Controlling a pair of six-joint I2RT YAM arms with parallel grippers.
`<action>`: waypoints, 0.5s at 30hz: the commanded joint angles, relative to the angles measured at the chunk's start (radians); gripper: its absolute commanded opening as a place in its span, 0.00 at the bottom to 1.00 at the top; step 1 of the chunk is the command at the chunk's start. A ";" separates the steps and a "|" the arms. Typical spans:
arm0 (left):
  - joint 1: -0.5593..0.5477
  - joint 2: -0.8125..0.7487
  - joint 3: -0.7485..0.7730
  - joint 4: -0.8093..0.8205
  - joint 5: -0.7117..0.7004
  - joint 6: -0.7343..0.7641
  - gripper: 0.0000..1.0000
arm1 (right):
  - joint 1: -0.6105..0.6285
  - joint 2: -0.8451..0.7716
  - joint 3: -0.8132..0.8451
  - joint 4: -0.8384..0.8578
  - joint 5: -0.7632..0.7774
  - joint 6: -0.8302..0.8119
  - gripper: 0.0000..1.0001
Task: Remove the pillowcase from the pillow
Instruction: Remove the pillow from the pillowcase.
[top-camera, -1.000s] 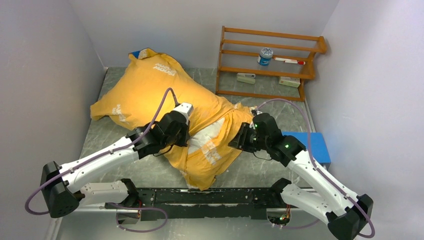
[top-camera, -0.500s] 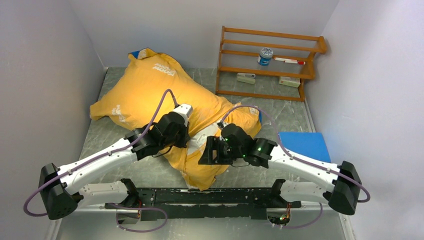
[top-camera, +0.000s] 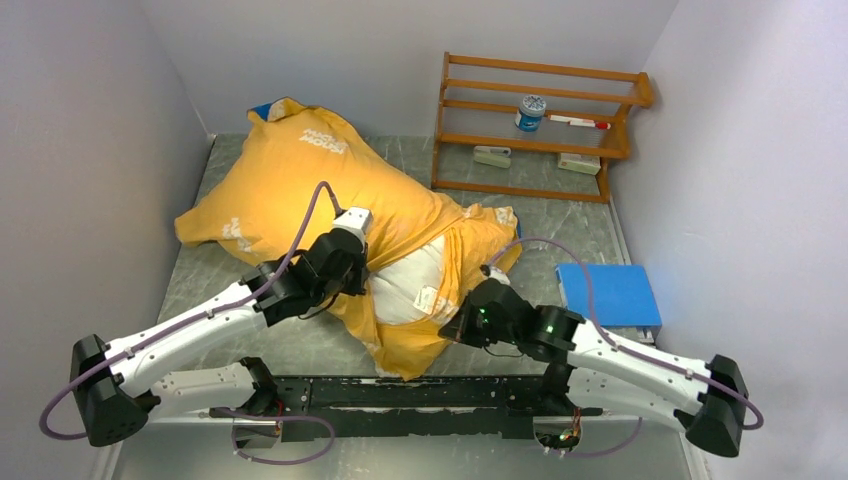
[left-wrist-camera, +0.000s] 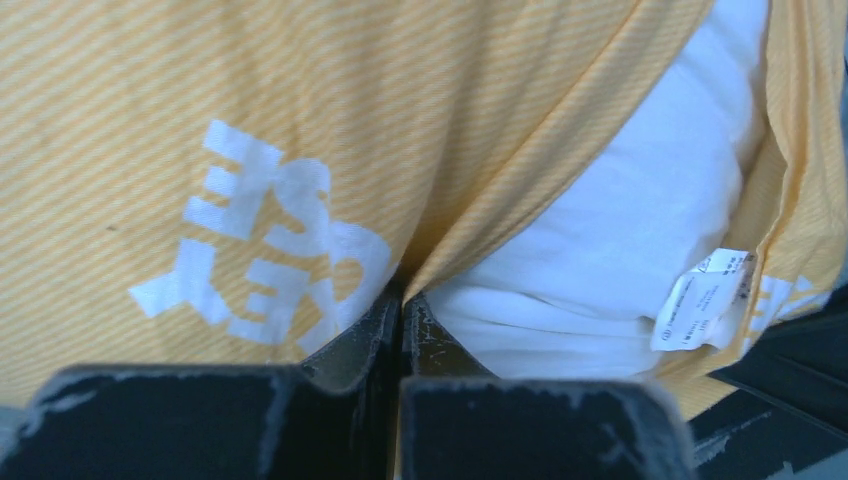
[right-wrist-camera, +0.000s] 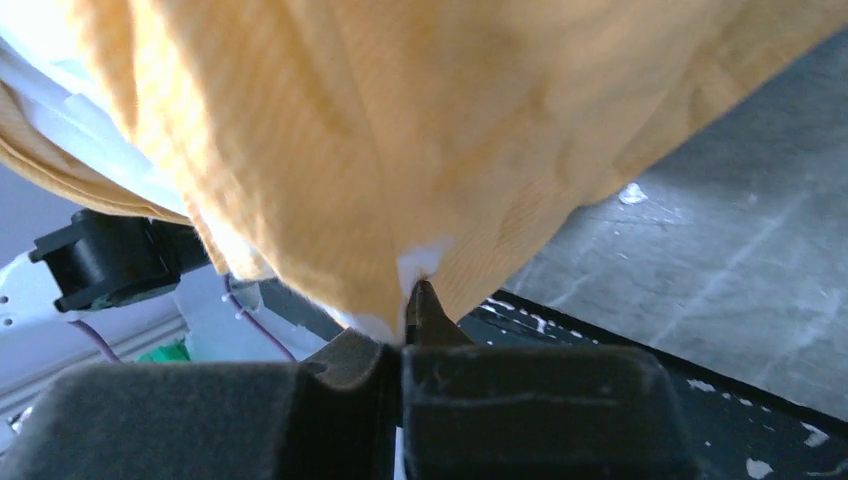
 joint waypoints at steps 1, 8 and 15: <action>0.011 0.001 -0.033 -0.219 -0.202 -0.041 0.05 | -0.014 -0.075 -0.058 -0.320 0.221 0.039 0.00; 0.011 0.032 -0.033 -0.221 -0.230 -0.060 0.05 | -0.163 0.204 0.202 -0.346 0.371 -0.192 0.00; 0.014 0.006 -0.041 -0.152 -0.174 0.008 0.05 | -0.475 0.369 0.305 -0.185 0.043 -0.522 0.00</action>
